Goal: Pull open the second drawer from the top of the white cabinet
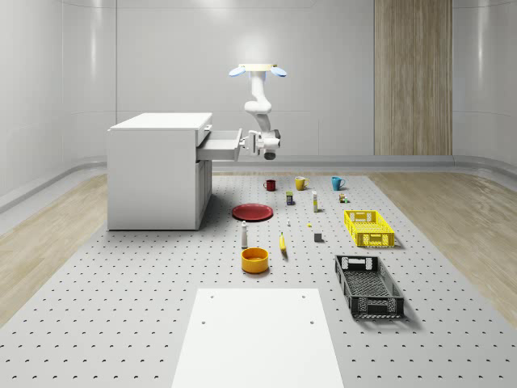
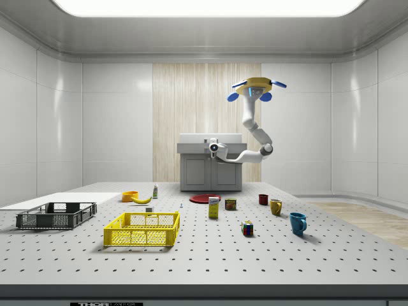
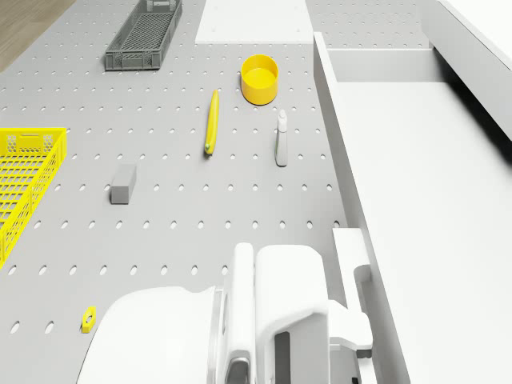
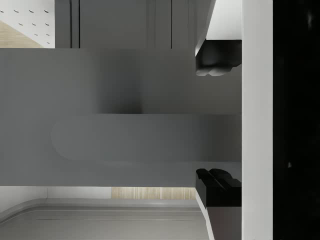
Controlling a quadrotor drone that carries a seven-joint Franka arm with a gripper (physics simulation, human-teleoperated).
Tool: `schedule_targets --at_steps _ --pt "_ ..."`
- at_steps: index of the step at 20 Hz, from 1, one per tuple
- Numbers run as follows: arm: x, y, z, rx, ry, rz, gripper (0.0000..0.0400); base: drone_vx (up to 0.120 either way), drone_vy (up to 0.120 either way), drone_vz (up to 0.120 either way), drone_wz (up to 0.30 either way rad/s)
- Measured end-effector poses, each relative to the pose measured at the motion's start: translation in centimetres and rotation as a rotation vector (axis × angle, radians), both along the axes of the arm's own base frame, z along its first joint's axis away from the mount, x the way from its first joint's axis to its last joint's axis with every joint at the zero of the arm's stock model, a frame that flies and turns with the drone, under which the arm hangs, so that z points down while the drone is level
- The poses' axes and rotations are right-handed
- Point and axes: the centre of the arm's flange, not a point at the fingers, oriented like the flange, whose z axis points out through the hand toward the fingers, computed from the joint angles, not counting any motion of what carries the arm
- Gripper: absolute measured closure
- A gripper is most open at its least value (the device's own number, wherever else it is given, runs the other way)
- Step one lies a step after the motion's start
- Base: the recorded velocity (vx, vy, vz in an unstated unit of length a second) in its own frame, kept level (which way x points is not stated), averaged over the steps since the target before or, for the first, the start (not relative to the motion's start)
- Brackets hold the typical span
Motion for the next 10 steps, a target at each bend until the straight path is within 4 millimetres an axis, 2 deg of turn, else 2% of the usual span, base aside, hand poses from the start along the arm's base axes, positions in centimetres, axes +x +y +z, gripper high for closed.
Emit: schedule_targets --at_steps 5,6,7,8,10 --pt "0.1 -0.4 -0.2 0.007 0.001 0.0 0.0105 0.0 0.008 0.0 0.0" --pt "0.2 -0.5 -0.5 0.008 -0.023 -0.003 0.0081 0.0 0.0 0.0 0.0" --pt "0.5 -0.6 -1.8 0.008 -0.066 -0.002 0.0021 0.0 0.0 0.0 0.0" --pt "0.5 -0.6 -1.6 0.008 -0.031 0.0 0.0044 0.0 0.0 0.0 0.0" --pt "0.4 -0.6 -1.1 0.009 -0.02 0.0 0.0066 0.0 0.12 0.0 0.0"
